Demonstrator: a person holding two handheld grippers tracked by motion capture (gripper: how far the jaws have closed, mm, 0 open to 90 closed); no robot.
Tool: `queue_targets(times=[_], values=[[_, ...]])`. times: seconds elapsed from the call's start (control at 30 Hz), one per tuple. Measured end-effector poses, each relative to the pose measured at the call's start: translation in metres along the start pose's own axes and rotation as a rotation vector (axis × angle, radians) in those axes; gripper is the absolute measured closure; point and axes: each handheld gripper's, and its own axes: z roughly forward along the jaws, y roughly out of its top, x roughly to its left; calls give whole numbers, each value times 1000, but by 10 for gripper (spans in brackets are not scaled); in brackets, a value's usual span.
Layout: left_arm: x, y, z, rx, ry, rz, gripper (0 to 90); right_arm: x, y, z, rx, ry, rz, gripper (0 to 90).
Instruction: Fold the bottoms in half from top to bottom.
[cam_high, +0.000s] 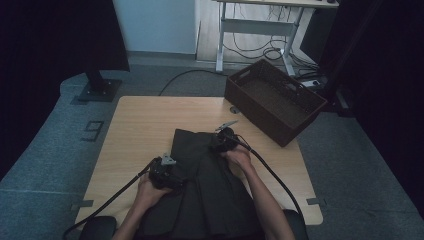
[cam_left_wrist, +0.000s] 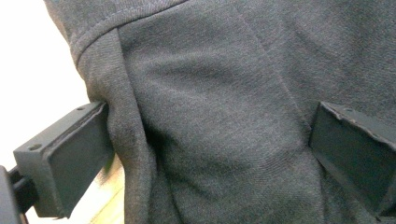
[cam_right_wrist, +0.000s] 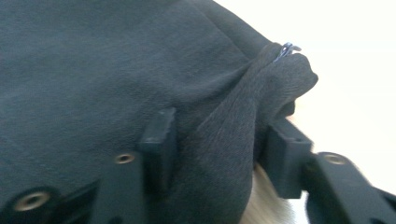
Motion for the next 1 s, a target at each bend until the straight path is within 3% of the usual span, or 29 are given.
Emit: queue_targets(times=[0.17,0.27,0.43,0.57,0.63,0.7,0.8,0.87,0.9,1.0], values=[[0,0,0,0,0,0,0,1,2,-1,15,22,22,765],[0,0,0,0,0,0,0,5,5,-4,34,-7,2,802],[0,0,0,-1,0,-1,0,7,7,-14,6,-1,11,823],[0,0,0,-1,0,-1,0,9,12,-26,-55,47,18,827],[0,0,0,-1,0,-1,0,11,16,-30,-82,57,-7,827],[0,0,0,-1,0,-1,0,12,20,-33,-121,127,6,827],[0,0,0,-1,0,-1,0,15,26,-30,-122,162,-6,826],[0,0,0,-1,0,-1,0,16,26,-21,-61,101,-44,822],[0,0,0,-1,0,-1,0,16,24,-15,-15,42,-79,819],[0,0,0,-1,1,-1,0,14,19,-6,23,-19,-109,772]])
